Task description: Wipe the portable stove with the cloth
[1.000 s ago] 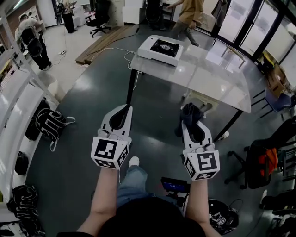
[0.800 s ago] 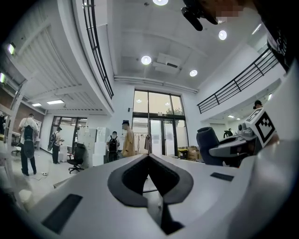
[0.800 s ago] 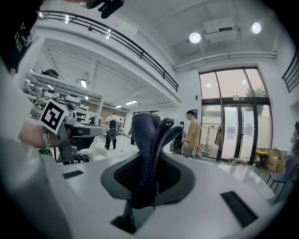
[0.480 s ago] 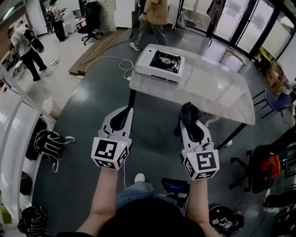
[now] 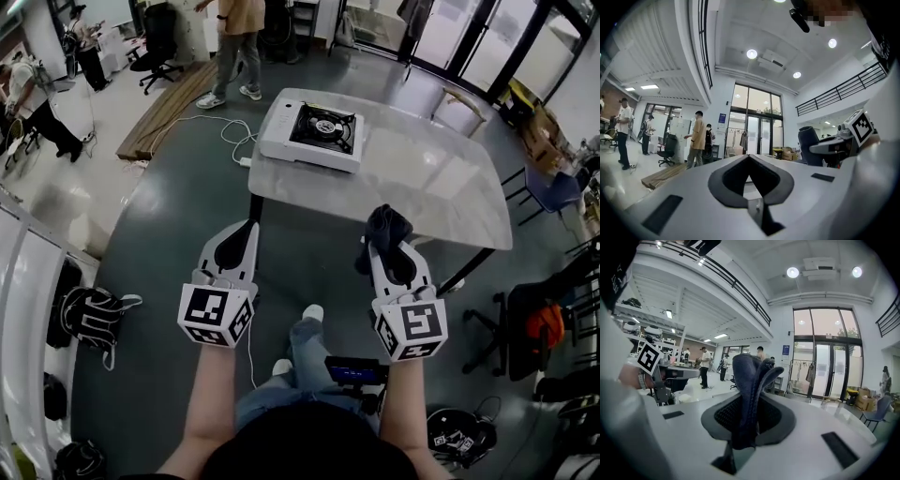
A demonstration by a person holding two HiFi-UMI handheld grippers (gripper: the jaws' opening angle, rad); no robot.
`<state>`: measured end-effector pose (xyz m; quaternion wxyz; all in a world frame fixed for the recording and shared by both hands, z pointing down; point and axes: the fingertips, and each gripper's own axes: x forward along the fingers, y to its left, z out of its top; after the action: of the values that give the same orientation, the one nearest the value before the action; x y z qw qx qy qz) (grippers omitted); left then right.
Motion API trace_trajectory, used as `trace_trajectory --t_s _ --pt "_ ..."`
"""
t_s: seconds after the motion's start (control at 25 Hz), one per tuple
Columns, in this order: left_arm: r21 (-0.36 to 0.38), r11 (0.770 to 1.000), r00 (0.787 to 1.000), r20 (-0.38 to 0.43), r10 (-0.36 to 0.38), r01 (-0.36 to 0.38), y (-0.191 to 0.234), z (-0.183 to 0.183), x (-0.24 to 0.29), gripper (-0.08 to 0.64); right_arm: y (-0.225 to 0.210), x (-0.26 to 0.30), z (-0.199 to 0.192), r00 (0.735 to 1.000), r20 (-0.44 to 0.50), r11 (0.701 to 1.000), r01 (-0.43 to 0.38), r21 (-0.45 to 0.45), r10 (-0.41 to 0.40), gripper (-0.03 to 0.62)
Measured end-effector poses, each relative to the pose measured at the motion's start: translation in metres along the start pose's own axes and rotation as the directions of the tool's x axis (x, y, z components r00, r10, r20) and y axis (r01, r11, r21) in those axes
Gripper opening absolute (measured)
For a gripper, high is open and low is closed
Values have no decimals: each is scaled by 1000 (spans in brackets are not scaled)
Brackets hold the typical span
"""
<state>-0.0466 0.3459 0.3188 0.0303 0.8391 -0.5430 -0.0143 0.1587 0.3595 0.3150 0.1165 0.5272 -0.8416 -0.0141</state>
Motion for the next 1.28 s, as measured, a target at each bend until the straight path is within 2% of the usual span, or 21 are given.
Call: trace_trajectory --t_s 0.28,0.48,0.68,1.0,1.28 --pt "9 1000 1000 -2 12 -12 31 -7 40 12 -15 57 -3 1000 10 1000 -23 16 23 77" --pt "12 999 999 -21 39 -39 64 -10 96 12 -36 120 -4 999 -3 998 -55 17 55 77" --pt "-53 998 999 -6 39 -40 95 -4 164 11 -69 183 0 997 1 997 -73 30 73 77" --pt "5 999 999 -37 40 -40 132 8 272 11 -128 281 14 996 14 994 -86 68 85 77" --pt "18 999 996 -79 47 -46 151 -6 316 11 -151 331 13 993 -7 990 -114 79 114 78"
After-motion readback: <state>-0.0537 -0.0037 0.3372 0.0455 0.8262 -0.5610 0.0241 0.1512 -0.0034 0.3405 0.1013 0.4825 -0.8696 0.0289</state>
